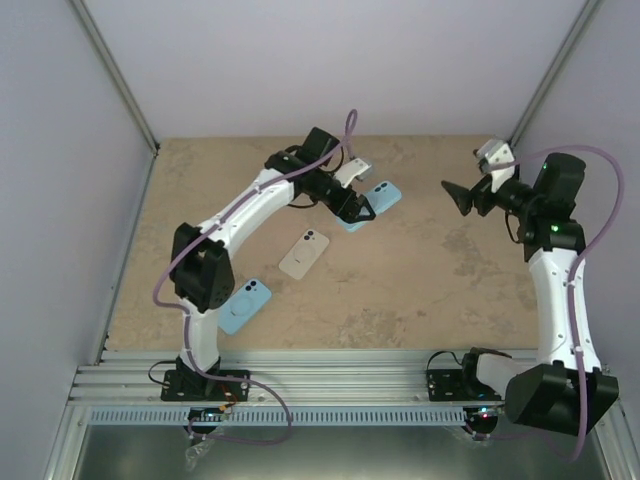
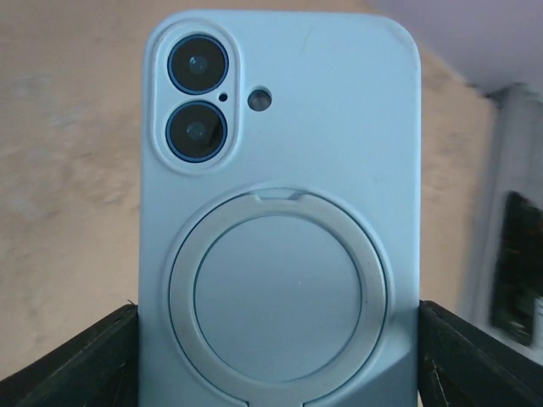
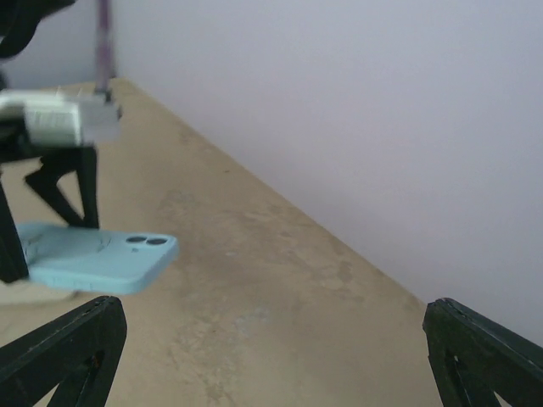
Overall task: Take the phone out of the phone case
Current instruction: Pick up the phone at the center of the board.
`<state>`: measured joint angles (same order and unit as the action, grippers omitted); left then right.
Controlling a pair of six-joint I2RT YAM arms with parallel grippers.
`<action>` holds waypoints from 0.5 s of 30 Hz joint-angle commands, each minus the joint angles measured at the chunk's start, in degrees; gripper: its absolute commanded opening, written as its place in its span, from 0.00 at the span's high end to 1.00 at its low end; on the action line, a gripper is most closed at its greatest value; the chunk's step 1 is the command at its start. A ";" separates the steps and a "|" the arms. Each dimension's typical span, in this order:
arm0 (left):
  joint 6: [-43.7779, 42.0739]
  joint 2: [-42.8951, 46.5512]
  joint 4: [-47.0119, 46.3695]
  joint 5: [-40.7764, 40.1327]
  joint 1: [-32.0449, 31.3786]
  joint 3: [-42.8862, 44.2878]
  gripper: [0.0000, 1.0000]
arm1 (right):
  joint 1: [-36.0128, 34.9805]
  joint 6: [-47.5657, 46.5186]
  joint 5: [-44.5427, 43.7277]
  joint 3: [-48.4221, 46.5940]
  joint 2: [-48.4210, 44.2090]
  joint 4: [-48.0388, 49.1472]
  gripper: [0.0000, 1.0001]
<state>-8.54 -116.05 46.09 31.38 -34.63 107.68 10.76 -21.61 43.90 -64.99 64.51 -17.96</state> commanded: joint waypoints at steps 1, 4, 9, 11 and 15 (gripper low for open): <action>-5.68 6.20 3.27 18.20 0.86 -3.20 0.38 | -2.07 -17.89 9.76 -0.67 -2.71 -9.60 0.02; -10.92 8.95 7.00 24.63 1.14 -4.45 0.38 | -4.24 -29.05 11.16 1.24 -6.29 -14.48 0.02; -17.68 11.63 12.91 33.31 1.15 -6.62 0.39 | -7.85 -45.32 9.24 3.45 -11.77 -22.13 0.02; -20.82 12.04 15.70 36.12 1.15 -7.26 0.40 | -8.71 -49.19 8.49 3.40 -12.92 -23.98 0.03; -25.26 12.33 20.92 39.67 0.97 -7.29 0.41 | -10.59 -53.65 8.84 2.39 -14.11 -26.10 0.11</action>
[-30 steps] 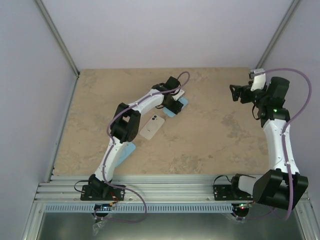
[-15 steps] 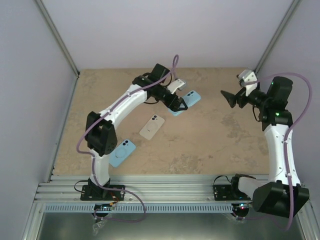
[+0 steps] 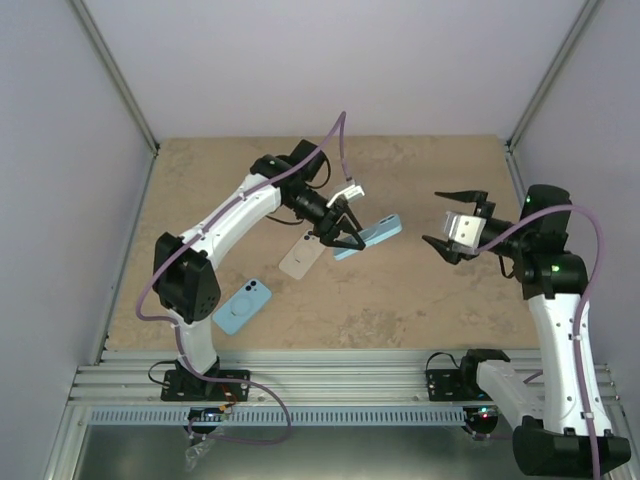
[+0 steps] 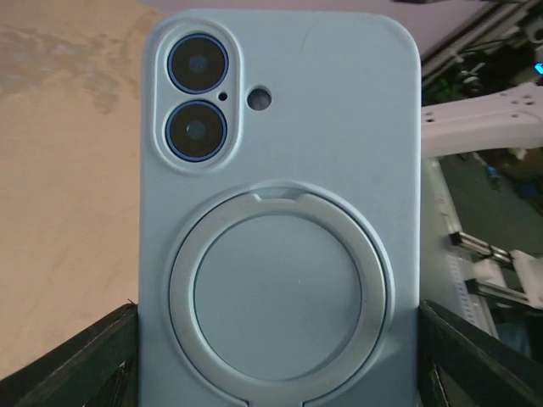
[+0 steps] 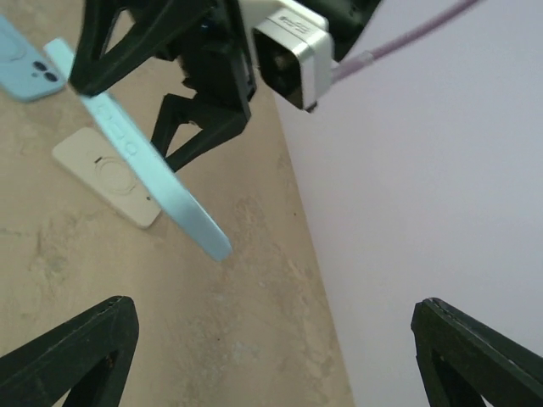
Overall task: Take the phone out of the phone case
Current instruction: Pick up the phone at the center of the board.
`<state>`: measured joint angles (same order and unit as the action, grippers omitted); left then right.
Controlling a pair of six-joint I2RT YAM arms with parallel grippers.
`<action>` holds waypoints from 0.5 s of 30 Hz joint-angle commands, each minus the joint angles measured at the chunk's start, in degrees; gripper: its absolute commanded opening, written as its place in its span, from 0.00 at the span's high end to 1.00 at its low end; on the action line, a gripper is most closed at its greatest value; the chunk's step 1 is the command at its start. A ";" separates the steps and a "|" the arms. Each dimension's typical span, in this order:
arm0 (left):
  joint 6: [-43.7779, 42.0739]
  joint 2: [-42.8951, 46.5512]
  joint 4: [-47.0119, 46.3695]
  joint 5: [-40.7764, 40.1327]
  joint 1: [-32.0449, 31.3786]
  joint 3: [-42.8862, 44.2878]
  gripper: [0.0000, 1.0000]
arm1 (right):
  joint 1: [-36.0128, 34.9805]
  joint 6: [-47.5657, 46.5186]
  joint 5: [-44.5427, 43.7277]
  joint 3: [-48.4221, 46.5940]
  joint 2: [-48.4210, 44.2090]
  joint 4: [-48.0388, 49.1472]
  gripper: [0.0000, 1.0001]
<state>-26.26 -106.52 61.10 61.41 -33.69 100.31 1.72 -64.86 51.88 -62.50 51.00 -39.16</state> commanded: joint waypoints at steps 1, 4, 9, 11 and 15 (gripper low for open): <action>-8.12 2.93 6.56 10.11 -0.08 0.05 0.42 | -2.98 -11.17 0.92 -0.67 -0.44 -5.97 0.12; -8.77 3.59 7.24 10.32 -0.88 -0.22 0.43 | -6.60 -13.70 0.78 -2.41 0.44 -10.15 0.18; -7.06 5.61 5.19 9.73 -2.04 -2.23 0.44 | -12.69 -14.80 -1.88 -4.54 1.68 -15.96 0.25; -6.95 6.16 4.83 9.54 -2.31 -2.76 0.44 | -15.06 -14.54 -2.96 -5.09 2.01 -17.41 0.28; -8.24 7.04 5.36 9.50 -3.23 -3.76 0.45 | -20.17 -11.99 -6.26 -5.78 2.86 -16.71 0.31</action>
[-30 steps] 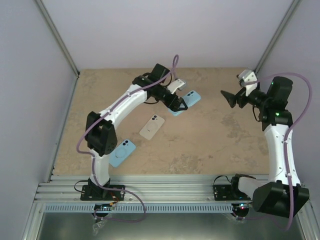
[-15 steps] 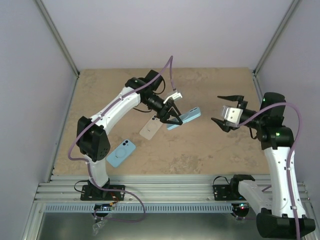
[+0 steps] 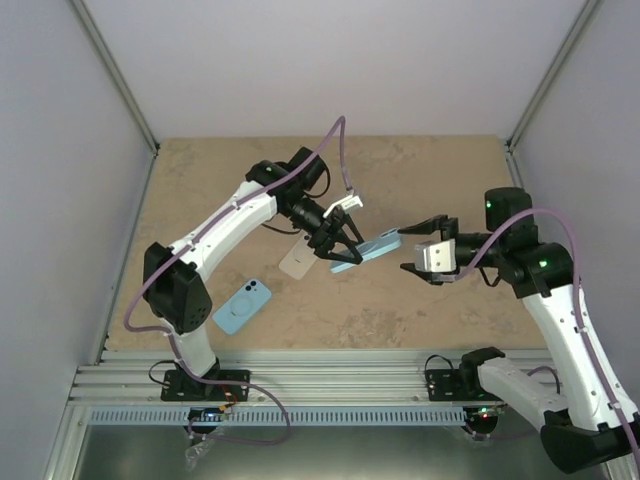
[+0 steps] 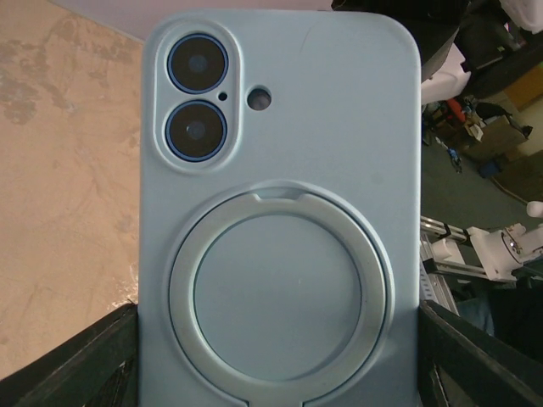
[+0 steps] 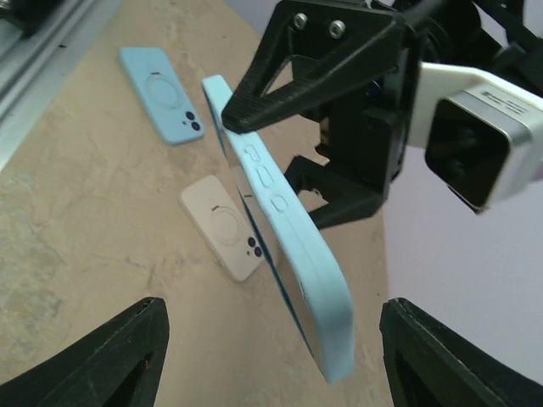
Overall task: Take the phone out of the phone case
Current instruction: Pick up the phone at the center of the board.
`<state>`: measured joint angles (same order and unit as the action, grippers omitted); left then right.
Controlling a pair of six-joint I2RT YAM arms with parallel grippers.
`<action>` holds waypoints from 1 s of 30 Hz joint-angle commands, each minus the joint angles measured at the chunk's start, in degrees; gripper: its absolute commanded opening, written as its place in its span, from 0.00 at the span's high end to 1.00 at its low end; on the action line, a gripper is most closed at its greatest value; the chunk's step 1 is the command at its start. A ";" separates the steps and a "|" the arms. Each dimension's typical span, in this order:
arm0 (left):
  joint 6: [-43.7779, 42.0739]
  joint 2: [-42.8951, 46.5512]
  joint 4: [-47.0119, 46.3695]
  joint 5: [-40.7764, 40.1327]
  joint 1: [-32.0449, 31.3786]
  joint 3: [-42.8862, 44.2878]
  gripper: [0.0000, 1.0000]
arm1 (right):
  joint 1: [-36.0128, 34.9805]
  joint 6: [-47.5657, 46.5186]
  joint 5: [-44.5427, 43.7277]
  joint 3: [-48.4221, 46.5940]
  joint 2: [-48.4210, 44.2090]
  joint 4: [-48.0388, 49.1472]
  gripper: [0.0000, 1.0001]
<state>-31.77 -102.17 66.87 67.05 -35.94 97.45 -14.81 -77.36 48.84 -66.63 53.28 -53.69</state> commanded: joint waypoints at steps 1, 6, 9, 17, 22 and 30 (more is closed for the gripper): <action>-3.03 2.99 -0.34 3.76 -1.23 -1.27 0.45 | -4.70 0.66 -4.17 -1.80 0.85 -2.05 0.32; -3.85 4.45 -0.29 3.53 -1.50 -3.19 0.45 | -10.97 -1.41 -8.36 -3.76 3.19 -5.54 0.47; -4.29 5.31 -0.34 3.29 -1.94 -4.31 0.44 | -13.83 -2.71 -11.99 -5.94 5.47 -8.82 0.52; -4.54 7.95 -2.03 2.38 -2.90 -7.45 0.44 | -15.84 -3.05 -15.34 -9.45 7.83 -10.90 0.83; -3.00 9.49 -3.62 -0.12 -2.90 -7.59 0.37 | -16.04 -1.92 -15.47 -13.22 9.84 -13.70 0.95; 3.88 18.19 -11.13 -12.21 -1.84 -10.34 0.01 | -16.04 7.82 -12.05 -20.63 14.39 -17.05 0.99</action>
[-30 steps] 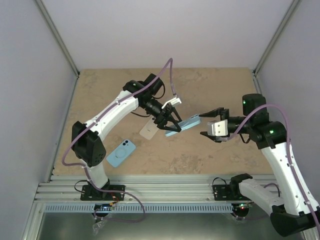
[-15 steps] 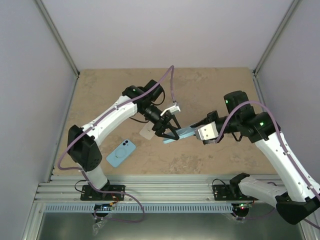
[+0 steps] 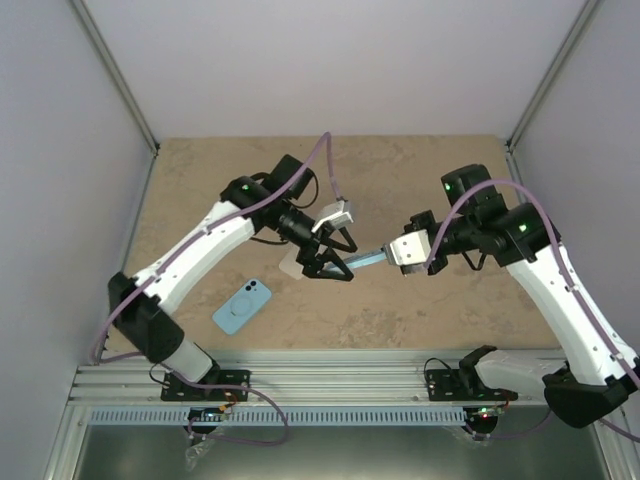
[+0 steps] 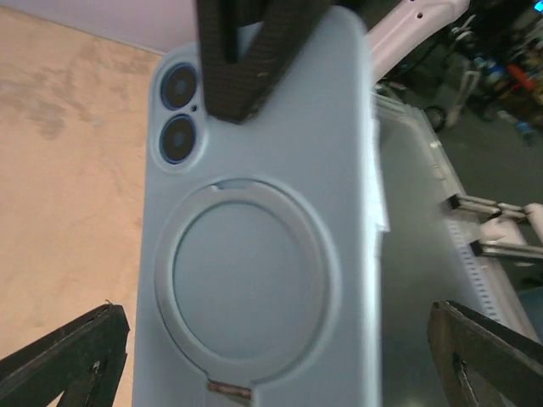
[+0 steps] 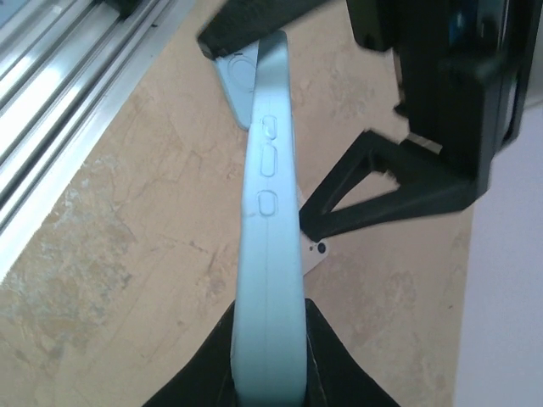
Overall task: Take the phone out of the phone case
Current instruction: Pick up the phone at the center of the board.
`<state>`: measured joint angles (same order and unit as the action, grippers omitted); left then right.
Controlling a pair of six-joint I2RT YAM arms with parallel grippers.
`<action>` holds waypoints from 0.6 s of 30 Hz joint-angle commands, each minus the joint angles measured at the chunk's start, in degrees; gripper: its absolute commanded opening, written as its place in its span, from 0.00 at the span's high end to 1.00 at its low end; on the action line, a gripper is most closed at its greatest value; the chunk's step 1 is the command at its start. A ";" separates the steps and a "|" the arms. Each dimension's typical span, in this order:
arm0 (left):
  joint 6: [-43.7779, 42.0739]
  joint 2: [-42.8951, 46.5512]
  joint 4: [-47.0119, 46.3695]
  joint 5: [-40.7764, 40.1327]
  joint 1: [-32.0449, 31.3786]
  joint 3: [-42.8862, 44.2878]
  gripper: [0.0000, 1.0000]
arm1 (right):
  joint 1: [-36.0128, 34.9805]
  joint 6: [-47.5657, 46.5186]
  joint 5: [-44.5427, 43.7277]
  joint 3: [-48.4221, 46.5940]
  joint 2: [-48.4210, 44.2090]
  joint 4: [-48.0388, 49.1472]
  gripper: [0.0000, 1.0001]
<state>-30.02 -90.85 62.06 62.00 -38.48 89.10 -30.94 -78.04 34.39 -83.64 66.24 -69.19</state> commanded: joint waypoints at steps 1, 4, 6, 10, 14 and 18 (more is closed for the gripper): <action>2.86 8.64 -7.29 -8.41 1.31 -2.87 0.01 | 0.09 10.16 2.81 -4.12 1.87 -1.80 0.99; 4.15 13.01 -8.53 -13.51 2.93 -4.75 0.01 | 0.30 14.04 4.64 -4.60 2.96 -2.50 0.99; 2.76 14.60 -7.19 -16.64 2.93 -5.28 0.00 | 0.42 17.38 6.70 -4.97 3.88 -2.59 0.99; -0.29 14.73 -2.45 -18.32 2.89 -5.01 0.01 | 1.10 22.77 12.04 -5.92 6.37 -2.95 0.99; -1.21 14.17 -0.55 -21.49 0.71 -4.87 0.08 | 1.68 25.41 17.07 -6.67 9.06 -4.91 0.99; -1.47 13.85 -0.29 -24.85 -1.31 -4.37 0.19 | 1.72 26.19 18.36 -5.50 10.27 -5.25 0.99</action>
<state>-29.93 -76.66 59.83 41.30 -38.22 84.68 -29.47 -55.27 45.80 -88.33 76.29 -73.82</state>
